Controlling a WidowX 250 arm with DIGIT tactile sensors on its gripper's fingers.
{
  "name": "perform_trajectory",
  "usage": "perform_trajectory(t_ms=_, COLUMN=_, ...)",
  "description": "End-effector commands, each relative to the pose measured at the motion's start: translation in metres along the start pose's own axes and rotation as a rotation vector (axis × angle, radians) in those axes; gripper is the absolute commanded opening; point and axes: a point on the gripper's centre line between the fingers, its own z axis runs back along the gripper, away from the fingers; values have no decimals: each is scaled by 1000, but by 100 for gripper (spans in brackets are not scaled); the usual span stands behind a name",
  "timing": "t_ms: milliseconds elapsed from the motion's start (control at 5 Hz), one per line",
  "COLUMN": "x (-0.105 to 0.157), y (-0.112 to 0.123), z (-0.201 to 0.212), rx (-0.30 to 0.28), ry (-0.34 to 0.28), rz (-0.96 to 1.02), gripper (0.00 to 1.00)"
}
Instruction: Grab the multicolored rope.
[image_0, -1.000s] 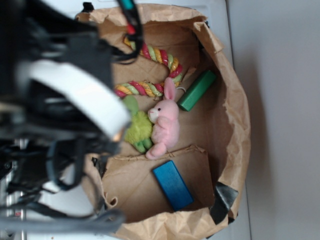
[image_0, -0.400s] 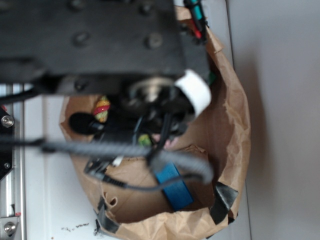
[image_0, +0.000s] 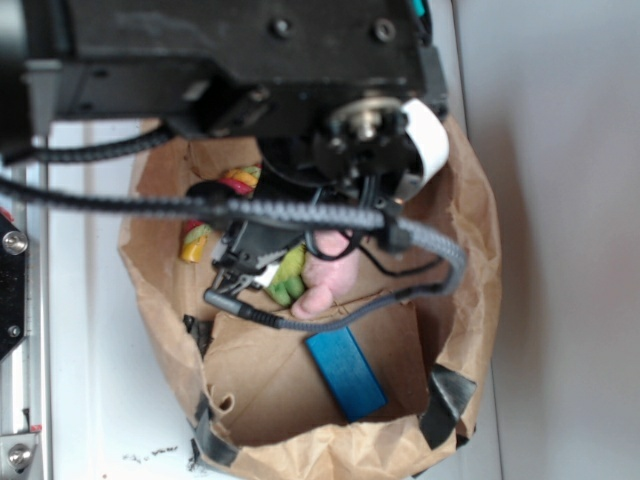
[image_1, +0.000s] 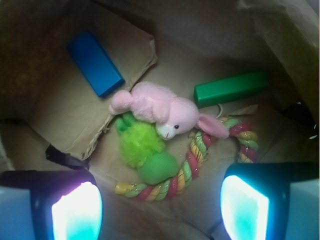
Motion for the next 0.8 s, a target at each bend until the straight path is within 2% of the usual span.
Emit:
perform_trajectory(t_ms=0, x=4, y=10, z=13, rx=60, ry=-65, rz=12, gripper=100)
perform_trajectory(t_ms=200, x=4, y=8, z=14, rx=80, ry=-85, rz=3, gripper=100)
perform_trajectory(t_ms=600, x=4, y=8, z=14, rx=80, ry=-85, rz=3, gripper=100)
